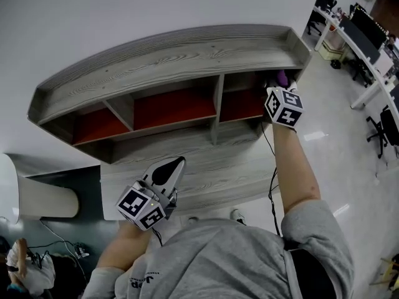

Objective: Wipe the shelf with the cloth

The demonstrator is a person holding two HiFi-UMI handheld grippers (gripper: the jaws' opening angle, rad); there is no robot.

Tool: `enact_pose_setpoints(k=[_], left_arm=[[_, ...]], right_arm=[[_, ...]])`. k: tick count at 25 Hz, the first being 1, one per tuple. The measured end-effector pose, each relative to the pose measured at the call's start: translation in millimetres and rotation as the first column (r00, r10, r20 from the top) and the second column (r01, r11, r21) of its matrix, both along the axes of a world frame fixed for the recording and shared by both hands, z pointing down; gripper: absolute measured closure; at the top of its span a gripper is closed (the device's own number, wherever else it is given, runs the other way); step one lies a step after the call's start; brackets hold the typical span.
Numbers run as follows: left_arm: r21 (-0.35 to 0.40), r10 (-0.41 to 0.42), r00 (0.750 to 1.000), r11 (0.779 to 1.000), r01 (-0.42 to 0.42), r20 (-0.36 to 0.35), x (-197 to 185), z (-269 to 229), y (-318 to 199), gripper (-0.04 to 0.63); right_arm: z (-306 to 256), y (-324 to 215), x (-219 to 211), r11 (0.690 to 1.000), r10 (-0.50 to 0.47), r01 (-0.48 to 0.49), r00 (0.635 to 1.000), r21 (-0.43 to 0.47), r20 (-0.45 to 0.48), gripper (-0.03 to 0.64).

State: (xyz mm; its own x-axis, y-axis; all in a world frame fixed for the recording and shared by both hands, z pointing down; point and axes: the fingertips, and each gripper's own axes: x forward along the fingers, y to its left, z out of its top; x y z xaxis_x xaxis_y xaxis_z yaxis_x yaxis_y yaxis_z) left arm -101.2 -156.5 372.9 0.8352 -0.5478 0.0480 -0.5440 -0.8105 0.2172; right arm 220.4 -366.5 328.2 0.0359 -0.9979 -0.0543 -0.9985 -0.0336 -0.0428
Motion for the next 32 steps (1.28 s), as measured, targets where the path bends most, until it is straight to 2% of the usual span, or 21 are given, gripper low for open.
enact_pose_setpoints(k=[2,4,8,10,13,17,20,23,26,28,30,32], left_arm=[[0.000,0.004,1.000,1.000,-0.004,-0.004,8.2,-0.3,3.5,0.569],[-0.003,0.007,1.000,1.000,-0.007,-0.007,15.3,-0.2,5.9,0.569],[-0.002,0.009,1.000,1.000,-0.009,-0.010,24.5,-2.7,10.4,0.569],[0.002,0.009,1.000,1.000,-0.009,-0.008,26.3,-5.1,13.1,0.569],[0.009,0.004,1.000,1.000,-0.004,-0.003,23.9,-8.3,14.4,0.569],[0.012,-0.012,1.000,1.000,0.012,-0.002,14.8,-7.3,15.1,0.569],[0.014,-0.025,1.000,1.000,0.025,-0.003,7.6,-8.7,14.6,0.569],[0.016,-0.033,0.999,0.999,0.033,-0.007,2.1,-11.2,13.7,0.569],[0.019,-0.035,0.999,0.999,0.035,-0.009,-0.2,-10.9,12.5,0.569],[0.018,-0.036,0.999,0.999,0.036,-0.012,1.0,-10.4,12.0,0.569],[0.015,-0.031,0.999,0.999,0.032,-0.018,3.2,-10.1,12.0,0.569],[0.016,-0.024,0.999,1.000,0.025,-0.022,5.6,-10.0,11.5,0.569]], right_arm=[[0.6,11.2,23.3,0.998,0.057,-0.057,0.998,0.005,0.019,0.551],[-7.6,15.7,27.2,0.996,0.077,-0.078,0.997,0.034,0.025,0.551],[-25.4,13.1,29.5,0.993,0.084,-0.095,0.986,0.068,0.147,0.555],[-27.9,14.0,25.5,0.994,0.073,-0.085,0.985,0.071,0.157,0.557],[-31.9,11.9,-0.8,0.998,0.010,-0.017,0.994,0.065,0.105,0.557],[-30.9,4.0,-75.6,0.987,-0.152,0.154,0.988,0.050,-0.037,0.557],[-31.2,2.2,-137.4,0.954,-0.284,0.296,0.941,0.038,-0.182,0.557],[-30.7,2.8,-166.4,0.931,-0.339,0.362,0.897,0.032,-0.283,0.557],[-28.5,2.8,-165.5,0.923,-0.358,0.384,0.876,0.018,-0.324,0.555],[-24.9,5.5,-150.8,0.930,-0.348,0.367,0.882,0.000,-0.317,0.554],[-16.6,10.0,-113.3,0.957,-0.287,0.290,0.925,-0.024,-0.251,0.554],[-6.7,15.9,-60.4,0.984,-0.176,0.170,0.971,-0.049,-0.164,0.554]])
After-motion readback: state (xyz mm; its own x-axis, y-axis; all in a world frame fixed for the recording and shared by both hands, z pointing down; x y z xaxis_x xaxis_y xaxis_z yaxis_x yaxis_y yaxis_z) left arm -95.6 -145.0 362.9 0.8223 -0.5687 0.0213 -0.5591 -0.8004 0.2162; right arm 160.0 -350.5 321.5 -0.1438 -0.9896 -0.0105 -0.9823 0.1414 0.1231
